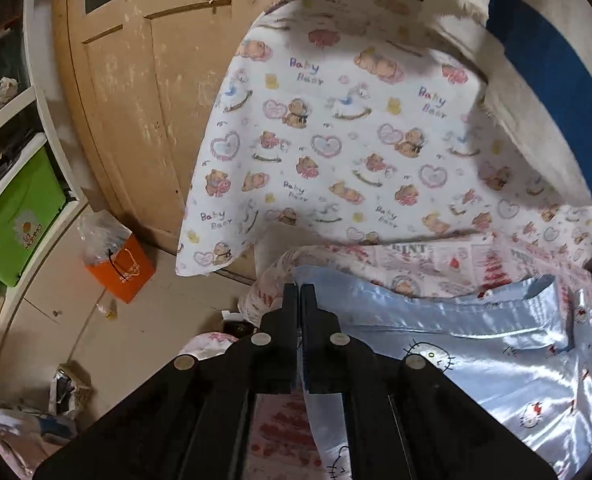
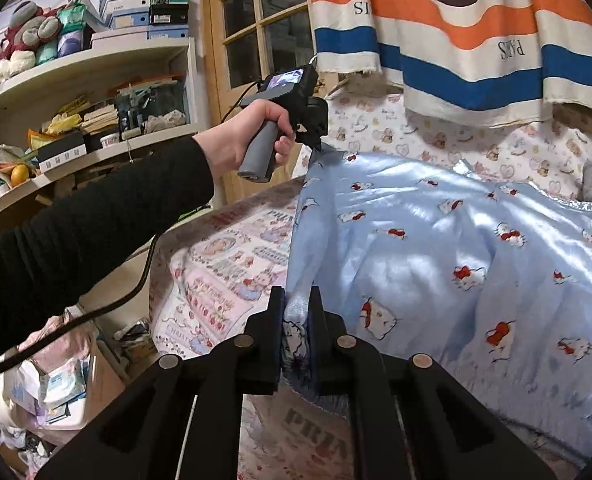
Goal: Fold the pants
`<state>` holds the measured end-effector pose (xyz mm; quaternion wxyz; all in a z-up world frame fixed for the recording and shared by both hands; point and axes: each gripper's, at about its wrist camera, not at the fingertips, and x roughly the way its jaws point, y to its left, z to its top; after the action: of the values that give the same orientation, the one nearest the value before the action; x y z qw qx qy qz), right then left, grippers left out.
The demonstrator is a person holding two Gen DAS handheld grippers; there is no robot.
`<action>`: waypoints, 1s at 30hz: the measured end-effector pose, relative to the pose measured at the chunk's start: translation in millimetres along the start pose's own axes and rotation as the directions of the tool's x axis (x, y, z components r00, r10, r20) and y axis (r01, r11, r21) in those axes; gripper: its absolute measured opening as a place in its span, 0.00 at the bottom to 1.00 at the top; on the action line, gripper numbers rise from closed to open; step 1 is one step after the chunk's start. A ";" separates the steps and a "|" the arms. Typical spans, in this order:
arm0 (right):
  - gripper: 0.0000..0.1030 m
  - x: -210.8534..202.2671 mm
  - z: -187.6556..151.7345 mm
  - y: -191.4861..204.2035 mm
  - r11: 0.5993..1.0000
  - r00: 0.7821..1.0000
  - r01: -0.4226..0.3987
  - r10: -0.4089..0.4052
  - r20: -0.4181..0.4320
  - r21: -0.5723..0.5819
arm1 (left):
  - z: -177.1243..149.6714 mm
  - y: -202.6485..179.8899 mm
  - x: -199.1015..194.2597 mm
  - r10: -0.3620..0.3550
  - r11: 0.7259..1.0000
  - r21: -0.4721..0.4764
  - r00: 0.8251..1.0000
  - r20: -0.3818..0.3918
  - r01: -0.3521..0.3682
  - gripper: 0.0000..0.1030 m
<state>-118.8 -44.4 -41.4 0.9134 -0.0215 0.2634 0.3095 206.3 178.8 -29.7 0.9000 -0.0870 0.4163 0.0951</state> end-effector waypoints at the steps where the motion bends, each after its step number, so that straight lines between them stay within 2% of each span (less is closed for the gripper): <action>1: 0.21 -0.5 -1.4 1.7 1.000 1.000 -0.001 0.001 0.001 -0.012 | -2.4 0.5 2.1 0.003 1.000 0.005 1.000 -0.005 -0.003 0.01; 3: 0.56 -3.3 -3.9 4.1 0.999 1.000 0.009 -0.009 0.011 -0.032 | -7.9 0.6 6.5 -0.006 1.000 0.019 1.000 -0.028 0.006 0.04; 4: 0.57 -7.2 -5.2 5.4 0.999 0.999 0.024 -0.022 0.034 -0.041 | -10.0 0.1 7.8 -0.005 1.000 0.029 0.999 -0.037 0.006 0.07; 5: 0.57 -10.0 -5.7 6.4 0.998 0.998 0.035 -0.033 0.048 -0.050 | -12.1 -1.1 8.4 0.006 0.999 0.042 0.999 -0.043 -0.004 0.16; 7: 0.57 -16.1 -3.4 6.6 0.996 0.996 0.066 -0.062 0.069 -0.061 | -15.9 -2.9 2.7 0.027 0.997 0.074 1.000 -0.016 -0.026 0.29; 10: 0.57 -25.4 8.8 -9.0 0.995 0.992 0.094 -0.092 0.091 -0.019 | -16.3 -8.0 -13.8 0.024 0.993 0.117 0.999 0.041 -0.029 0.33; 11: 0.57 -27.3 15.2 -16.9 0.995 0.991 0.099 -0.098 0.090 -0.003 | -15.3 -11.1 -20.8 0.020 0.991 0.132 0.998 0.054 -0.027 0.37; 13: 0.57 -30.9 41.2 -44.3 0.991 0.990 0.125 -0.128 0.057 0.042 | -11.6 -16.6 -34.7 0.015 0.990 0.138 0.996 0.093 -0.028 0.44; 16: 0.57 -32.3 83.6 -87.1 0.987 0.990 0.142 -0.143 0.011 0.080 | -6.0 -15.0 -50.4 -0.010 0.998 0.061 0.988 0.154 0.001 0.46; 18: 0.56 -26.2 115.1 -113.7 0.982 0.986 0.166 -0.162 -0.049 0.093 | -4.9 -14.4 -51.5 -0.008 1.000 0.011 0.983 0.185 0.006 0.47; 23: 0.52 30.4 188.2 -178.5 0.975 0.971 0.171 -0.143 -0.189 0.139 | -10.2 -16.3 -30.2 -0.061 0.996 -0.050 0.983 0.175 0.071 0.47; 25: 0.48 68.1 206.5 -199.9 0.971 0.955 0.197 -0.159 -0.252 0.135 | -16.1 -16.1 -24.3 -0.047 0.997 -0.043 0.981 0.191 0.056 0.47; 27: 0.46 104.9 215.5 -216.9 0.964 0.932 0.239 -0.195 -0.305 0.115 | -18.1 -15.4 -18.1 -0.022 0.999 -0.037 0.987 0.159 0.028 0.46; 28: 0.44 121.9 218.2 -225.1 0.960 0.921 0.256 -0.207 -0.330 0.112 | -17.7 -12.0 -18.2 -0.041 0.998 -0.047 0.985 0.166 0.050 0.47; 30: 0.44 156.5 221.7 -242.4 0.950 0.898 0.292 -0.234 -0.373 0.108 | -18.5 -4.9 -17.5 -0.029 0.995 -0.088 0.985 0.168 0.045 0.47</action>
<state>229.5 -108.5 41.9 0.8828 -0.0387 0.4429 0.1517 182.8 167.9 -27.7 0.9283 -0.1275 0.3333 0.1043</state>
